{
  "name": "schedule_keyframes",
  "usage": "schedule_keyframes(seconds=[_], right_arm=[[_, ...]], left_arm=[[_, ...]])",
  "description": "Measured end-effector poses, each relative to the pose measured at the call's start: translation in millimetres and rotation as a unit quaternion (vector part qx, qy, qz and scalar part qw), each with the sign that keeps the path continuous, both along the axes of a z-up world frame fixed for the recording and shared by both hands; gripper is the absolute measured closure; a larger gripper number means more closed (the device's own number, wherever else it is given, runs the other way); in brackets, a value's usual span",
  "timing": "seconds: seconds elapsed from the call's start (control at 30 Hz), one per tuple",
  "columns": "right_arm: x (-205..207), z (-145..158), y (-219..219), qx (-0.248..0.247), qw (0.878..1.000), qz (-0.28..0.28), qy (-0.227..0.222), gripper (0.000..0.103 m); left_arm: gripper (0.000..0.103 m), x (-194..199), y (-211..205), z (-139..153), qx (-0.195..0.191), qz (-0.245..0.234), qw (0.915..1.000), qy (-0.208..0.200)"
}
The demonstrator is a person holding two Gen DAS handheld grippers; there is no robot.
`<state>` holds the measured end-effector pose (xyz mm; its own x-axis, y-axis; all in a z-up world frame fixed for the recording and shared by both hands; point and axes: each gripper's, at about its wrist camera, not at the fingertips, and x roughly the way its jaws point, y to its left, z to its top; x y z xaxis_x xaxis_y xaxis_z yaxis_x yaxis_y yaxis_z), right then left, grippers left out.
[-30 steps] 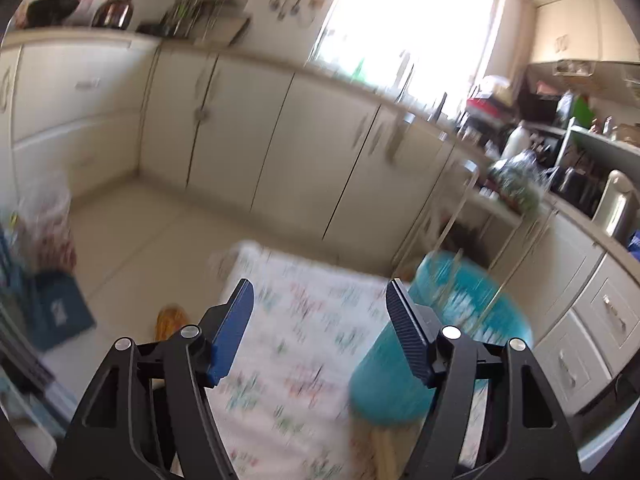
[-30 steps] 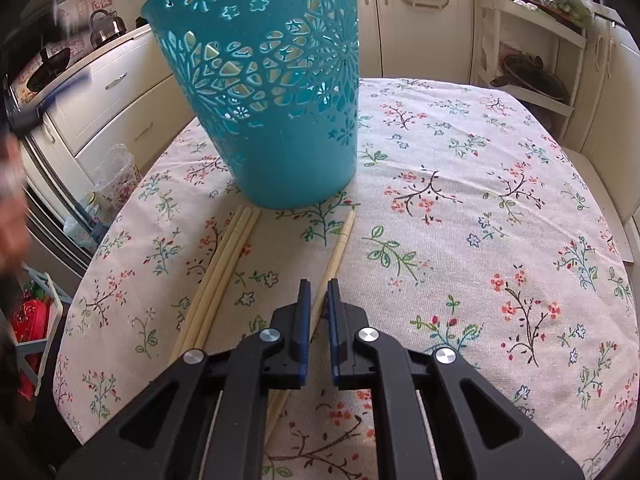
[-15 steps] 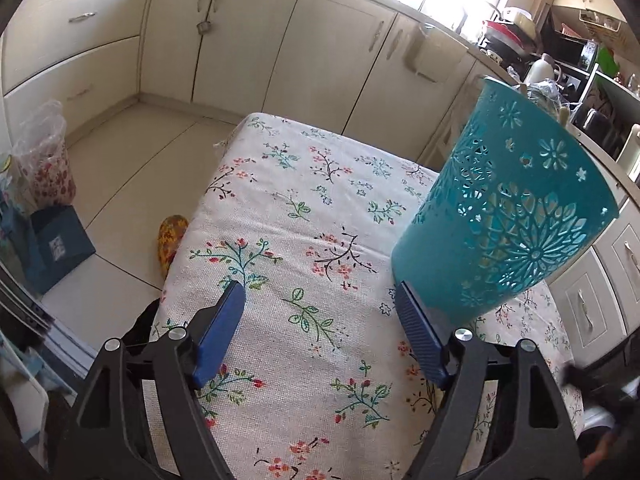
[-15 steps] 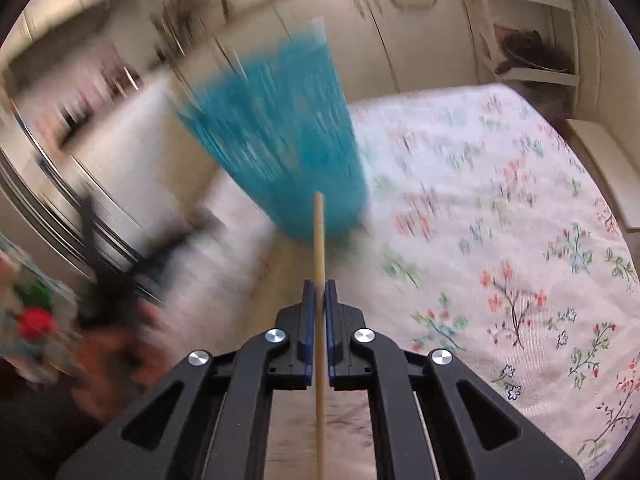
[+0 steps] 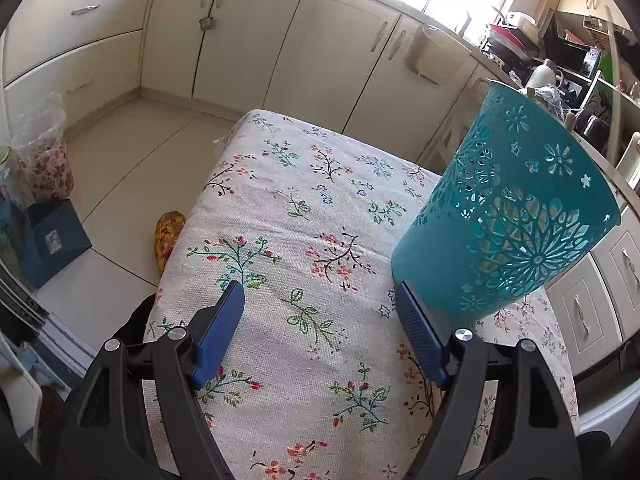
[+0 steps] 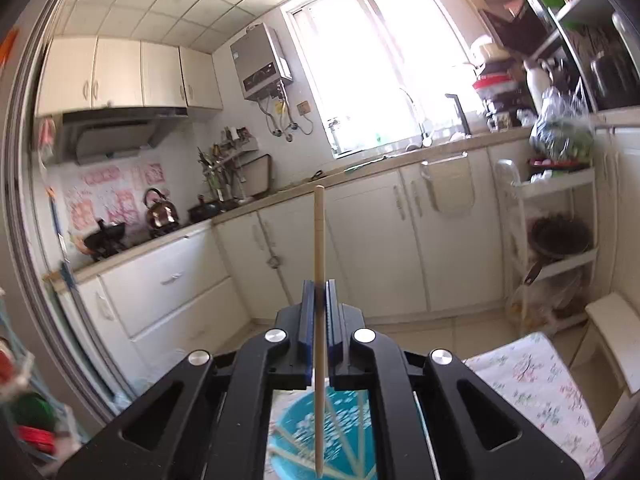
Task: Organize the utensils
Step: 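Grasp a chopstick with the right gripper, lift it over the bin, release, then return the right gripper to the chopsticks and grasp another one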
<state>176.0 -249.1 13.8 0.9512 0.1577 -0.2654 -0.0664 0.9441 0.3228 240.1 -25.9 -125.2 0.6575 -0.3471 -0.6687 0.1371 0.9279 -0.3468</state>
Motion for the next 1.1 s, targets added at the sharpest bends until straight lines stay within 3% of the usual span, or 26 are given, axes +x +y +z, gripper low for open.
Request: schedule_keyframes(seconds=[0.1, 0.23, 0.4, 0.53, 0.67, 0.77, 1.1], right_arm=[[13.7, -32.0, 15.7, -0.045, 0.999, -0.015, 0.021, 0.097], [1.0, -53.6, 13.3, -0.038, 0.998, -0.009, 0.054, 0.096], [-58.0, -41.0, 8.2, -0.014, 0.999, -0.017, 0.037, 0.091], [-101.7, -61.8, 16.4, -0.016, 0.997, -0.015, 0.079, 0.090], [-114.3, -136.7, 38.3, -0.012, 0.973, 0.032, 0.226, 0.090], [-101.4, -165.4, 49.8, -0.011, 0.957, 0.057, 0.285, 0.091], [-80.2, -183.5, 68.2, -0.026, 0.941, 0.081, 0.327, 0.092]], left_arm=[[0.029, 0.4, -0.1, 0.0, -0.003, 0.000, 1.0000, 0.000], [0.029, 0.3, 3.0, -0.8, -0.010, 0.002, 0.9999, -0.001], [0.028, 1.2, 1.8, -1.1, -0.011, 0.006, 0.9999, 0.001], [0.026, 1.7, 1.3, -1.0, -0.008, 0.008, 0.9999, 0.003], [0.025, 2.5, -0.4, -1.7, -0.002, 0.009, 0.9999, 0.006], [0.024, 3.0, -0.6, -2.2, -0.002, 0.011, 0.9999, 0.008], [0.024, 3.3, -1.8, -2.6, -0.004, 0.013, 0.9999, 0.010]])
